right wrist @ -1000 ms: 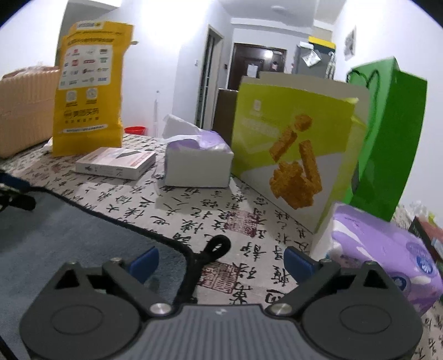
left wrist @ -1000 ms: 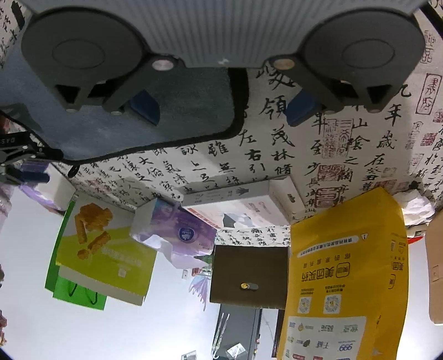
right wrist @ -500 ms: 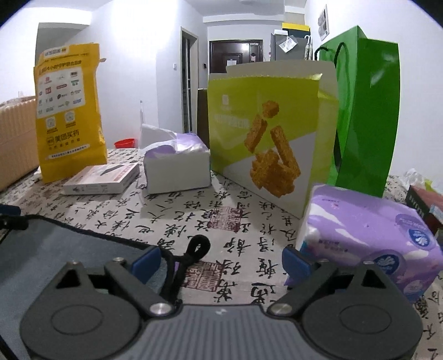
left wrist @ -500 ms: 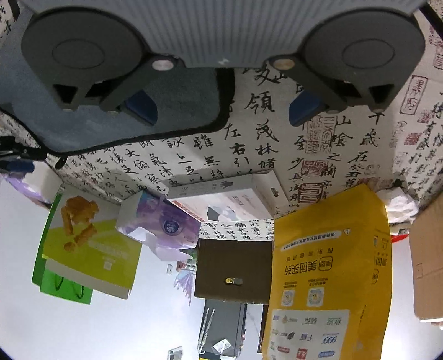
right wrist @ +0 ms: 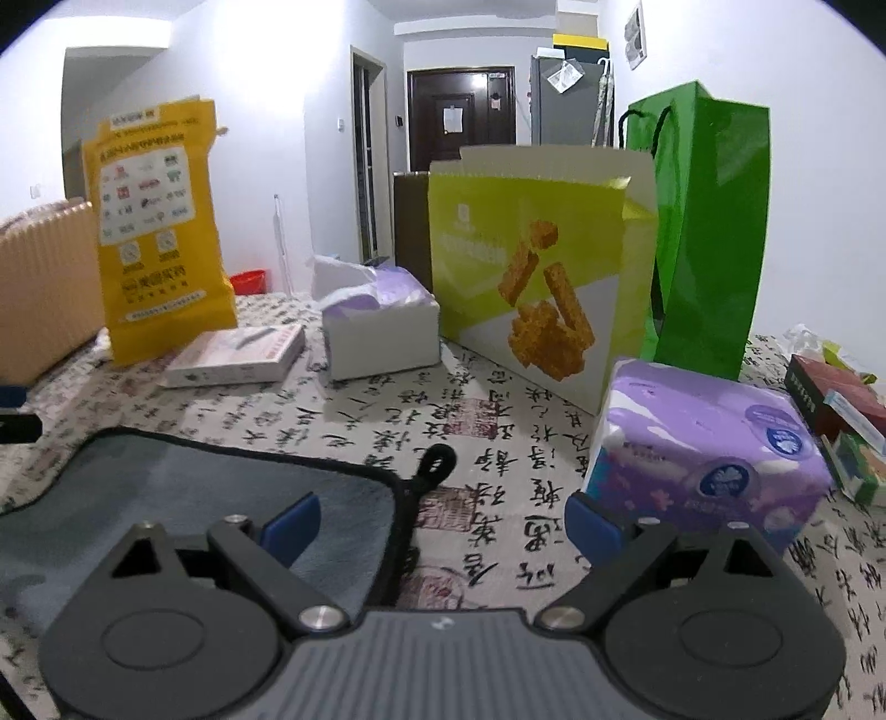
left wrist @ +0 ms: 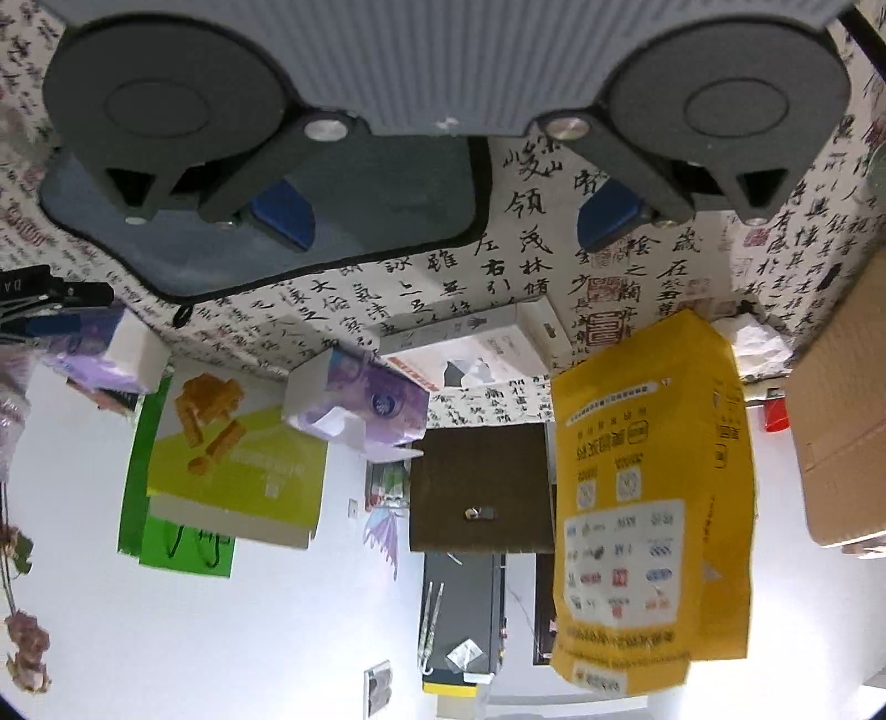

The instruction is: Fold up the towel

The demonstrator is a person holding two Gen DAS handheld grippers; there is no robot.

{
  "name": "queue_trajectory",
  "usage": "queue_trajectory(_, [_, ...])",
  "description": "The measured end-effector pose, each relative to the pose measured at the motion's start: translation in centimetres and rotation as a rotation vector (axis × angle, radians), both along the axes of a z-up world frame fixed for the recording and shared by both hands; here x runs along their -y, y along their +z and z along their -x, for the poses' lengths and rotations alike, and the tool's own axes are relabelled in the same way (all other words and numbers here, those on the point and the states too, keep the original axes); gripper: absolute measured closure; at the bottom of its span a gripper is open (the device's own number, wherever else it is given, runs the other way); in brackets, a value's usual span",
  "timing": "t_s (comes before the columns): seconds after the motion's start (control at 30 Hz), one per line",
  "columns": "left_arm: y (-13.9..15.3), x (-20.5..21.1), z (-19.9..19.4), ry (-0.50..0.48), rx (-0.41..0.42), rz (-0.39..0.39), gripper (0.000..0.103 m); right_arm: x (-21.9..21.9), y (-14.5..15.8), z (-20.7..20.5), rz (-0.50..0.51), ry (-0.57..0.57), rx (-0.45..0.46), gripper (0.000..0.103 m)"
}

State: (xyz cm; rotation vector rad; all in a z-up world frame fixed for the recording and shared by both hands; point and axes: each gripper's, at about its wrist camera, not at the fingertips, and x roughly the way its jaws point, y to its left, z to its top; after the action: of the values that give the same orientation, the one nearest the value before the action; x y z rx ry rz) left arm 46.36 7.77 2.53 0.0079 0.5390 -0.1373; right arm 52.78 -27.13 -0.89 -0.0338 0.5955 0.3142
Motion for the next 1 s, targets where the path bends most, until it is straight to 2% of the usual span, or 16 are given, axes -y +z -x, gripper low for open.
queue_trajectory(0.27, [1.4,0.2,4.6,0.006,0.024,0.023,0.0,-0.2,2.1,4.3,-0.02,0.004,0.021,0.008])
queue_trajectory(0.47, [2.4,0.7,7.4,-0.008,0.056,0.029,0.0,-0.5,3.3,7.7,-0.015,0.011,0.046,0.003])
queue_trajectory(1.0, [3.2,0.1,14.2,-0.021,0.114,0.031,0.0,-1.6,4.9,14.3,0.015,0.018,0.083,0.003])
